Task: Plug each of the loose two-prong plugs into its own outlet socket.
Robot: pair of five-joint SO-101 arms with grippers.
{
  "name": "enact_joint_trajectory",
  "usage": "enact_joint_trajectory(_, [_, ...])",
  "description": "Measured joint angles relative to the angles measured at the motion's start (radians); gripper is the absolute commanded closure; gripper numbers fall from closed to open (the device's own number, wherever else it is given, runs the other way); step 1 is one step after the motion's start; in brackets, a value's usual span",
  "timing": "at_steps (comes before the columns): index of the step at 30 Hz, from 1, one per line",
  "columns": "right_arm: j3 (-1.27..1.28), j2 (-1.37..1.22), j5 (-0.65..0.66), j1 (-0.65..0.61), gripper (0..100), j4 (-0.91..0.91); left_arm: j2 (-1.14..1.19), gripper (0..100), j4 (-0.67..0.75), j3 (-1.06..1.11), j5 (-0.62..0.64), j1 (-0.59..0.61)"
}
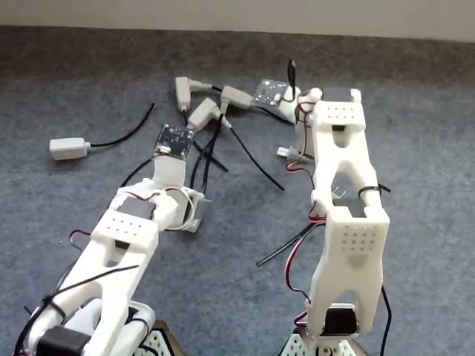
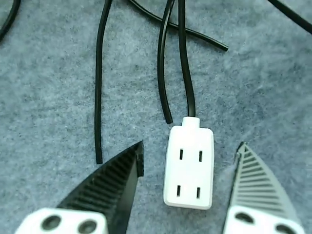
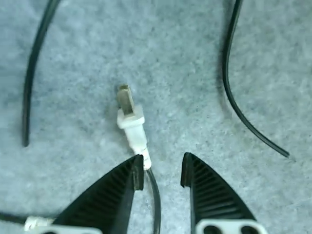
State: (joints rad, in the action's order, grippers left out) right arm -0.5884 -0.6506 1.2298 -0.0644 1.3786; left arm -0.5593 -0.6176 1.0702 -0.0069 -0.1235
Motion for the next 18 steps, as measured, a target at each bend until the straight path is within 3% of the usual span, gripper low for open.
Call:
enact_joint_trajectory(5, [-0.124, 0.000, 0.028, -0.025, 86.0, 0.135, -0.014, 71, 0.028, 0.011, 0.000, 0.017])
enact_joint_trajectory(18, [-0.227, -0.210, 0.169, -0.021, 86.3, 0.143, -0.014, 71, 0.029, 0.012, 0.000, 0.023])
